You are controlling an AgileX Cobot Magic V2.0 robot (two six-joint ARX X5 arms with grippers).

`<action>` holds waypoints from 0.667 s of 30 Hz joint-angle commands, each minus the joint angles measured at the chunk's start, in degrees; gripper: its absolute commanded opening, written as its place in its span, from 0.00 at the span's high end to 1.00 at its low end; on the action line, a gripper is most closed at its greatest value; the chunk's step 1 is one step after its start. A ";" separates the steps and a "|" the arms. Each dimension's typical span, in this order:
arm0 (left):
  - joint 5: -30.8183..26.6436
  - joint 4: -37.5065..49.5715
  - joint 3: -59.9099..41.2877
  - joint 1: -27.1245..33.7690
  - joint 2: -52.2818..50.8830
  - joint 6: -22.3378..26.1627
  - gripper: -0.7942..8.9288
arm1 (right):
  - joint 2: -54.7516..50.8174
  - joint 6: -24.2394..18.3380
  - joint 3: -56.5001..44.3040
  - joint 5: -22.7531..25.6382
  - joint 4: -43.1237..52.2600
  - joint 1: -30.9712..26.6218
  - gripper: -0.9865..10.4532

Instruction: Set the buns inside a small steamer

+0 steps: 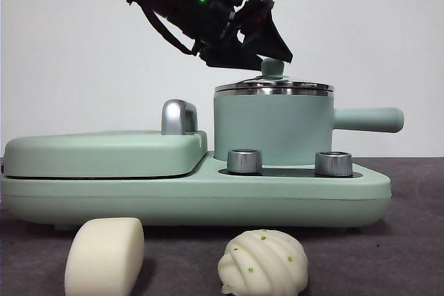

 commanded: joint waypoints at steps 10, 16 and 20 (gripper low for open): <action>-0.24 -1.09 1.29 -0.59 2.01 1.84 0.89 | 0.44 0.83 0.98 -0.07 0.52 0.17 0.68; -0.22 -1.03 1.29 -0.63 1.88 1.84 0.91 | 0.42 0.83 0.98 -0.04 0.50 0.17 0.68; -0.22 0.22 1.79 -0.72 1.33 1.81 0.91 | 0.42 0.83 0.98 -0.04 0.50 0.17 0.68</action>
